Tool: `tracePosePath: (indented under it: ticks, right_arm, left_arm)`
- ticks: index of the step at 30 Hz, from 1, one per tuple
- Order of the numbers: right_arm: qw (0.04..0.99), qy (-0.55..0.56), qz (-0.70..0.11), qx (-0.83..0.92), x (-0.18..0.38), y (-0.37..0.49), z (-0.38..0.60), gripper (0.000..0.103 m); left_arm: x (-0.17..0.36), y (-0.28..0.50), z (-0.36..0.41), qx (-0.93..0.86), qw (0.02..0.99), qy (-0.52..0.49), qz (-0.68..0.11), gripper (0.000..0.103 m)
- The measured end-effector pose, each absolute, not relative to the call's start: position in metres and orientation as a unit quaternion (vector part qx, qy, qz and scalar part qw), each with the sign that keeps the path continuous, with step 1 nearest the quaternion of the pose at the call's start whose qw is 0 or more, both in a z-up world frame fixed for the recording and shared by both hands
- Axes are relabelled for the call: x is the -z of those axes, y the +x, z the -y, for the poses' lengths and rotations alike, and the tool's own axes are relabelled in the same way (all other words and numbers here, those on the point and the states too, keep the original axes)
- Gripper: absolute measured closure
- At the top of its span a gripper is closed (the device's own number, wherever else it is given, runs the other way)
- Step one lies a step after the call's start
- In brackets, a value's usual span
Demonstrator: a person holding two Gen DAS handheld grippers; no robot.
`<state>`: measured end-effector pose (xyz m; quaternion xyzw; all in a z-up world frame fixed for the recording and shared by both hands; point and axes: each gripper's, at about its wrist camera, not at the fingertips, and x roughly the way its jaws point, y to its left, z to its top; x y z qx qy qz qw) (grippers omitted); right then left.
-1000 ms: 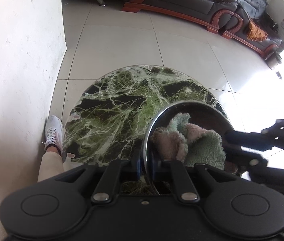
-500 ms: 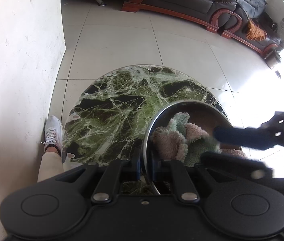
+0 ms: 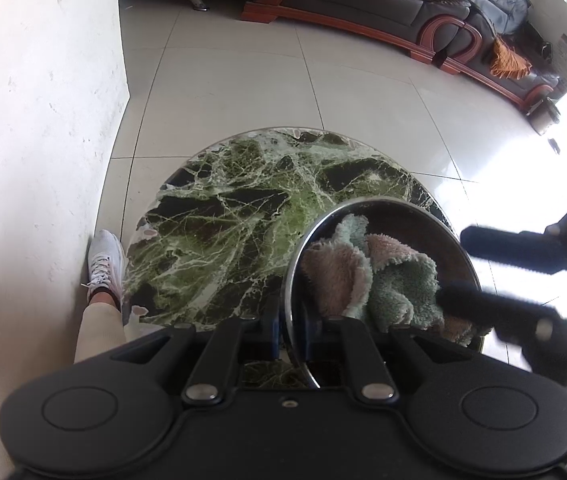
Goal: Clean bowl
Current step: 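Rub the towel's green side inside the bowl with the right gripper, then rub the green towel against the bowl bottom with the right gripper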
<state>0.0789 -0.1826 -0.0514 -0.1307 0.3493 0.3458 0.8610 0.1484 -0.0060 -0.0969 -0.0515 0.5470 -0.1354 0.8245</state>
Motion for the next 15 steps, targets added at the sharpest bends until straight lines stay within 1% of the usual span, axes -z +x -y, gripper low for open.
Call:
tracePosePath:
  ticks: [3,8,11,13,15]
  right_arm:
    - [0.847,-0.160,-0.354,-0.364,0.063,0.078,0.169,0.074]
    - [0.829,-0.166,-0.384,-0.371,0.088,0.094,0.154,0.074]
    - [0.827,-0.171,-0.393,-0.364,0.103,0.102,0.153,0.067]
    - [0.829,-0.164,-0.399,-0.356,0.106,0.105,0.155,0.065]
    - [0.829,-0.155,-0.407,-0.350,0.108,0.106,0.158,0.065]
  left_arm:
    - [0.097,0.149,0.006,0.136,0.824,-0.052,-0.548,0.093]
    - [0.097,0.148,0.006,0.136,0.824,-0.049,-0.548,0.092]
    - [0.097,0.148,0.005,0.136,0.824,-0.050,-0.547,0.091]
    - [0.098,0.148,0.005,0.135,0.824,-0.051,-0.548,0.091]
    - [0.098,0.148,0.005,0.134,0.824,-0.052,-0.548,0.091]
